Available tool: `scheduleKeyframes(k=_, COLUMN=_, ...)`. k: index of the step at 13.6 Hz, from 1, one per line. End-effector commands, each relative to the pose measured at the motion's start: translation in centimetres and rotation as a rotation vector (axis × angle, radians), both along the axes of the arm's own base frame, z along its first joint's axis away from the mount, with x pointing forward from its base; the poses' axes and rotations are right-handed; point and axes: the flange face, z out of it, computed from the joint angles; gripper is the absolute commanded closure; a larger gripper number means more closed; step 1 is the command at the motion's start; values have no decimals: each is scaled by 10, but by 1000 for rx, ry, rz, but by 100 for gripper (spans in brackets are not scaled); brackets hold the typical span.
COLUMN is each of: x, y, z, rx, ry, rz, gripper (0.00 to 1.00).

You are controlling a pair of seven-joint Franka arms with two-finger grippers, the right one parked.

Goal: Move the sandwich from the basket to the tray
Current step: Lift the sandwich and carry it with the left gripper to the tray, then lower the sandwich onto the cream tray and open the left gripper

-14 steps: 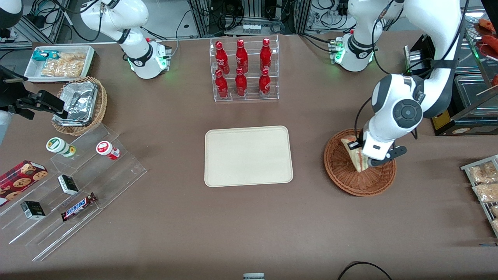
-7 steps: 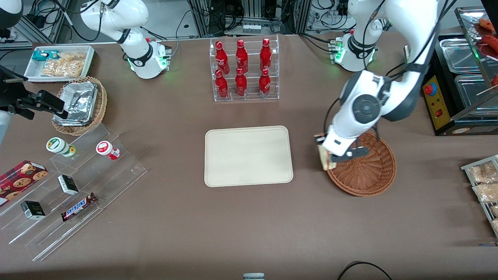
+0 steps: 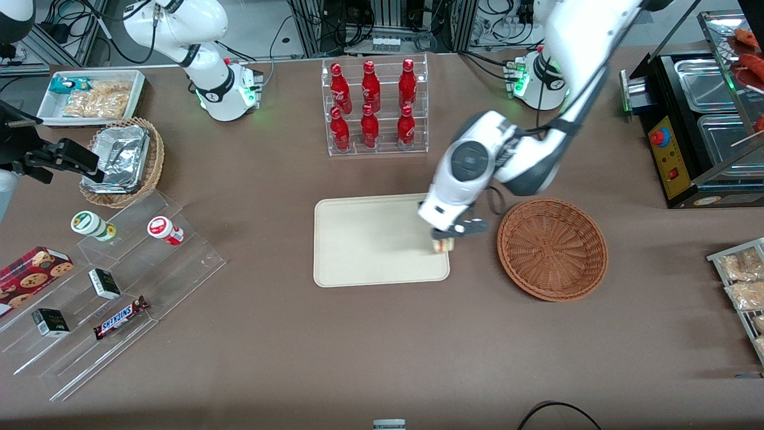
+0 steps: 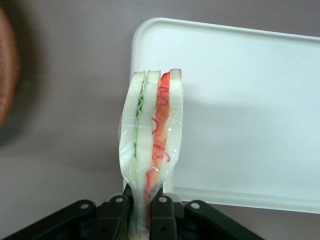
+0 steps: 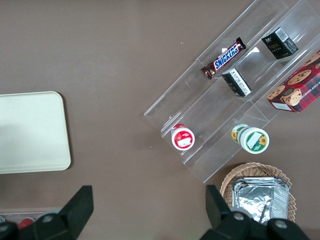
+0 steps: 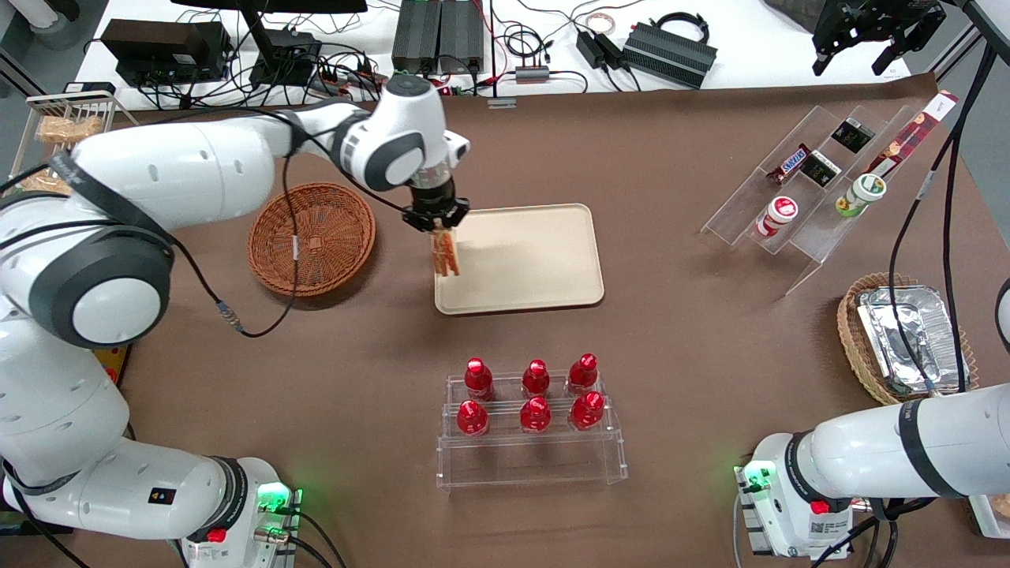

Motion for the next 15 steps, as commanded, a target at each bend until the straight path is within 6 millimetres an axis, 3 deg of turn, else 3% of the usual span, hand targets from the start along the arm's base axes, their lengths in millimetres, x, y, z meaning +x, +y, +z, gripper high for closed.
scheduleKeyframes(k=1, x=4, y=-43, z=-9, rx=-4, ry=-34, rz=20, gripper=97)
scheduleKeyframes(k=3, x=-4, y=-67, z=-16, rx=-19, ry=-31, rz=3, gripper=97)
scheduleKeyframes(k=7, x=9, y=-98, z=-33, rx=-66, ry=-21, rz=10, gripper=97)
scheduleKeyframes(k=13, x=10, y=-114, z=-63, rx=-57, ry=-23, rz=-15, gripper=95)
scheduleKeyframes(k=14, x=10, y=-115, z=-64, rx=-72, ry=-32, rz=-16, gripper=83)
scheduleKeyframes(k=15, x=9, y=-116, z=-71, rx=-78, ry=-32, rz=-13, gripper=27)
